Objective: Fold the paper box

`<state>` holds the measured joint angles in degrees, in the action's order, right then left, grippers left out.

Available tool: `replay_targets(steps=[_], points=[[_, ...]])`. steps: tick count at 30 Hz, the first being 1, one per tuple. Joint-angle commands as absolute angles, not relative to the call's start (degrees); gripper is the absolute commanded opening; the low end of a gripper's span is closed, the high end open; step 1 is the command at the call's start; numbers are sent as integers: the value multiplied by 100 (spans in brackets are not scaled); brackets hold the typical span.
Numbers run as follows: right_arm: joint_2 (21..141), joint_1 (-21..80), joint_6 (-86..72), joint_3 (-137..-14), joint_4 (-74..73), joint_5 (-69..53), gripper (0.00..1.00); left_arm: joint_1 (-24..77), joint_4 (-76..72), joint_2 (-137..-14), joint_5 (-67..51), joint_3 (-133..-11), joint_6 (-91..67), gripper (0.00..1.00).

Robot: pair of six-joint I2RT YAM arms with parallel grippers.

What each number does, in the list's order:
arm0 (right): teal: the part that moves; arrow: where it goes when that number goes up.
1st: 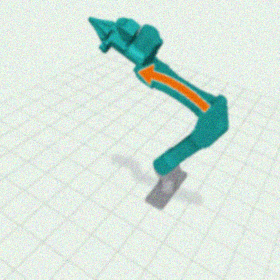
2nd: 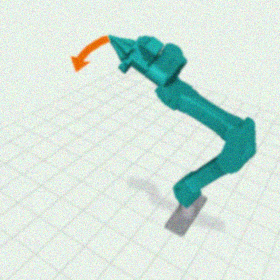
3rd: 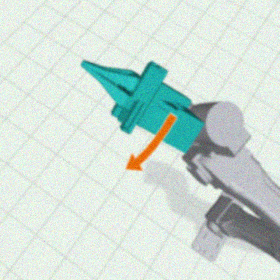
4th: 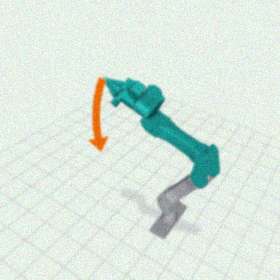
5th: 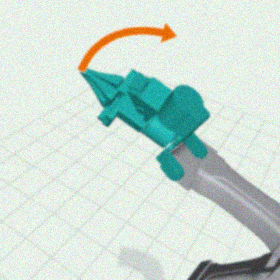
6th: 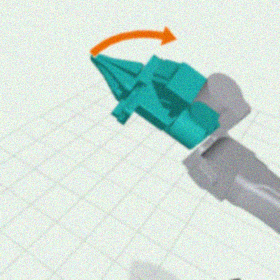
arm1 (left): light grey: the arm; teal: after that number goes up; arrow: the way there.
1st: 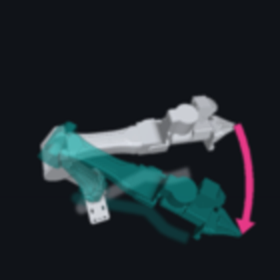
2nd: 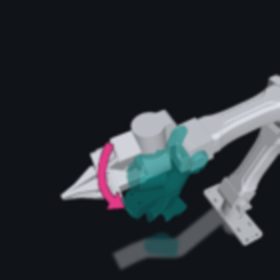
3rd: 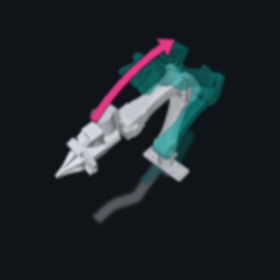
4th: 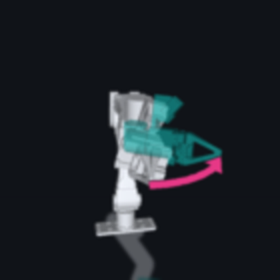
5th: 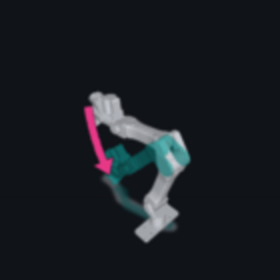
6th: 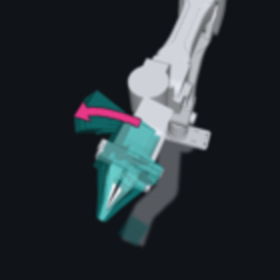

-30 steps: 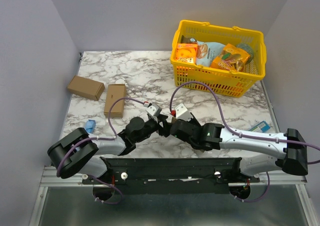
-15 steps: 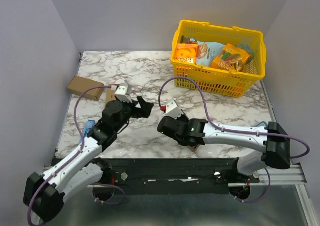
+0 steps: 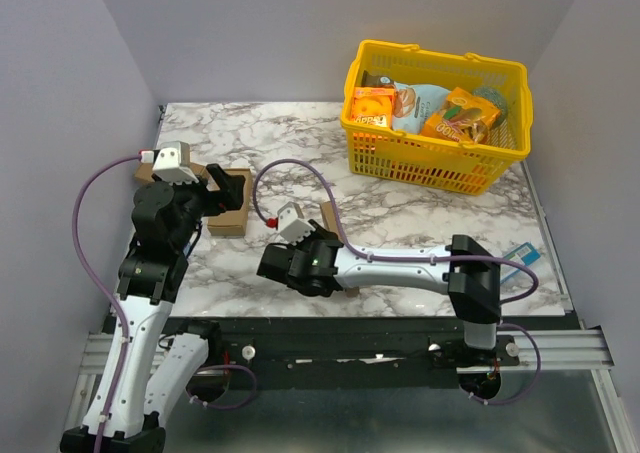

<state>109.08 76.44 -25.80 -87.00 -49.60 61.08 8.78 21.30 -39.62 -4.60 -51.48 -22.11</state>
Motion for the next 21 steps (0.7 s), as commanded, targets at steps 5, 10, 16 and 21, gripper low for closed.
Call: replay_targets(steps=[5,10,16,21], points=[[11733,7770,-1706,-9509,-4239,5916,36,738,2926,-3964,-114,-5730,-1547,99],[11997,7770,-1178,-9887,-3613,5310,39,738,2936,-3955,-44,-5792,-1468,99],[11752,7770,-844,-10274,-2778,4247,60,729,2822,-4078,-132,-5774,-1441,99],[11093,7411,-1378,-9372,-2208,3525,82,659,2620,-4254,-369,-5678,-1520,99]])
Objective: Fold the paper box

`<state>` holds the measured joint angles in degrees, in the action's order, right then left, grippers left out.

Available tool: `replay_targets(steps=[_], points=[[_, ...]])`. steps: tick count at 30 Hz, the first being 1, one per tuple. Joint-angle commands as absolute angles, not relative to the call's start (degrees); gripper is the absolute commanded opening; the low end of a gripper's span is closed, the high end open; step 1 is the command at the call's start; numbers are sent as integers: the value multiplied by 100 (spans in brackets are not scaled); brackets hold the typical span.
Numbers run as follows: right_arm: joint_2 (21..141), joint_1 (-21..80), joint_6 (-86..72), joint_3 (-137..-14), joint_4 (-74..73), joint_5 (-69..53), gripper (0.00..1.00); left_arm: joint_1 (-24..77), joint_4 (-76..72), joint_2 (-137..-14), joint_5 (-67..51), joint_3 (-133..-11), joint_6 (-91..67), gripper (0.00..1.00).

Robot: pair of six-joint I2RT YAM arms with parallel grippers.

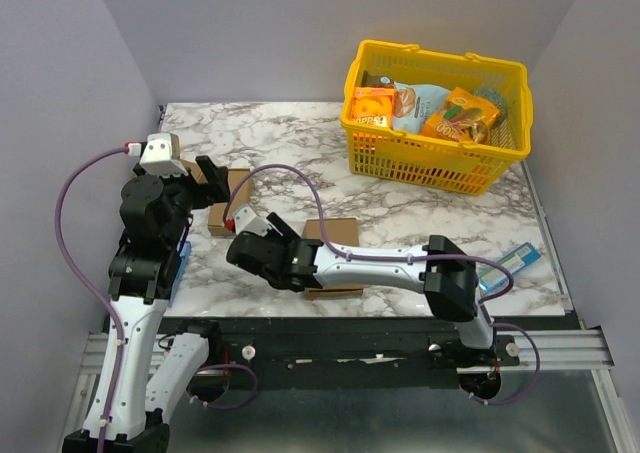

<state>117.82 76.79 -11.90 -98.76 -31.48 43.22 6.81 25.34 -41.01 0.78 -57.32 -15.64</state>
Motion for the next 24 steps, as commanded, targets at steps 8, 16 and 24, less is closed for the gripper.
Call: replay_targets(steps=[8,16,24], points=[[8777,5733,-2346,-6112,-705,1690,95,501,1629,-4272,-790,-4967,-1565,99],[5962,3482,-2373,-3879,228,478,100,492,1063,-3911,-854,-4324,-1661,99],[4360,2699,-1855,-3664,19,422,100,492,1169,-3973,-624,-4351,-1872,99]])
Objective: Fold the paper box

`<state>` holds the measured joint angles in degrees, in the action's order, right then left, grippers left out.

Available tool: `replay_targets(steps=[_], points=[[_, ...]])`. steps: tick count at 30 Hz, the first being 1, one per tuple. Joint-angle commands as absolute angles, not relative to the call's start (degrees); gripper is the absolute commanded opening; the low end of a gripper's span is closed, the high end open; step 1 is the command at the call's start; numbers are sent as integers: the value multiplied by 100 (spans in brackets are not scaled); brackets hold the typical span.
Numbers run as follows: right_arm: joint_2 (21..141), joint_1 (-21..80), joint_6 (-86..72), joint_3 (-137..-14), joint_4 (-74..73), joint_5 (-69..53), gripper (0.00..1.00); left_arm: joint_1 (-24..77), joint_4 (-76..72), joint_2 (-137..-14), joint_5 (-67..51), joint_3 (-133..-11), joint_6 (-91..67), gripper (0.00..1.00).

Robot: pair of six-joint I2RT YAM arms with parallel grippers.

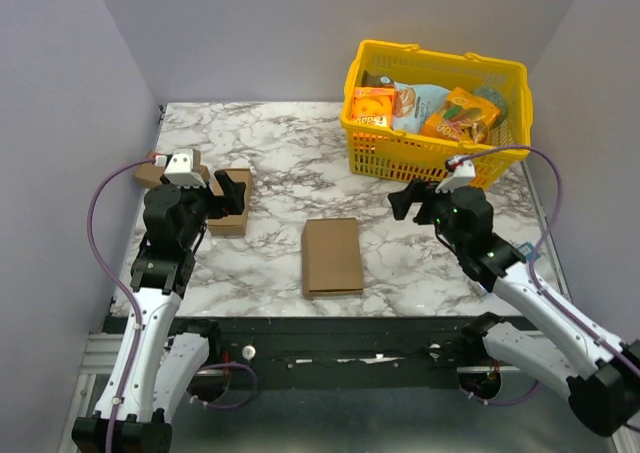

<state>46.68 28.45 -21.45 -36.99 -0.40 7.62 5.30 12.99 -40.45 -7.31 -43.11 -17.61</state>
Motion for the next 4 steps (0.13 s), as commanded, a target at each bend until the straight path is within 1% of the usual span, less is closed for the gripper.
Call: replay_targets(steps=[1,4], points=[[4316,2690,-1811,-3691,18,439,100,492,1134,-3947,-624,-4316,-1881,99],[4131,2689,-1732,-3735,-272,518,100,492,1151,-3920,-642,-4324,-1942,99]])
